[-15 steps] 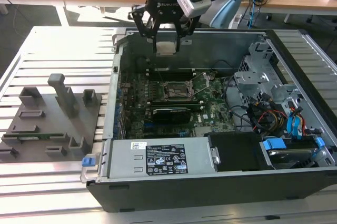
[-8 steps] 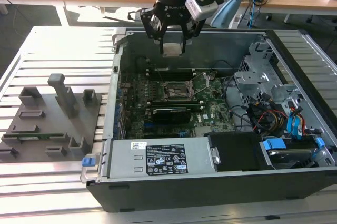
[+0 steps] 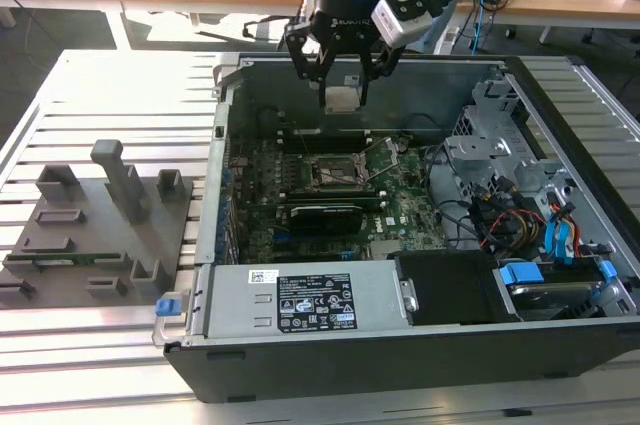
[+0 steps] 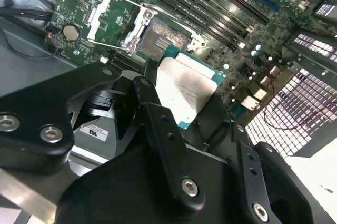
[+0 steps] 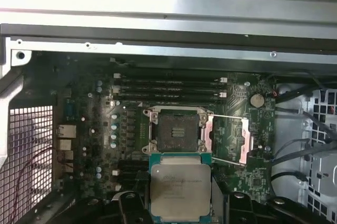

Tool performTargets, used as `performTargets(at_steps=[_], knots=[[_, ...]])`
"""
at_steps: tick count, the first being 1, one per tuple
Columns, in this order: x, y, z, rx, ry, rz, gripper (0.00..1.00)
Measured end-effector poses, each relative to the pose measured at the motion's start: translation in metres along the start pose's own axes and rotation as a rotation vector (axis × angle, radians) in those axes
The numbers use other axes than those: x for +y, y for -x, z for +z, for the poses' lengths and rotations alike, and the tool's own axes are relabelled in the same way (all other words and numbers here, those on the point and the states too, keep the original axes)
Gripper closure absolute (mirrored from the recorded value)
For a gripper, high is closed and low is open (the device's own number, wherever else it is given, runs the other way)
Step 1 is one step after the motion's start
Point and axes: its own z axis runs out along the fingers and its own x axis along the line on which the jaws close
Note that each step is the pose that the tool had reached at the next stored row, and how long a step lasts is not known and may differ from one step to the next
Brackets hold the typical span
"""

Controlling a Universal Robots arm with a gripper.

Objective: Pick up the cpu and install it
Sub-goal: 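Pick up the cpu and move it towards the insertion slot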

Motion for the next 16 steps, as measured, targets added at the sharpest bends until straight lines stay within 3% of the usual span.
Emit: performTargets(at_steps=[10, 16], knots=[[0.0000, 0.0282, 0.0164, -0.0001, 0.0000, 0.000, 0.45], [0.0020, 0.0281, 0.0334, -0.0001, -0.0001, 0.000, 0.45]])
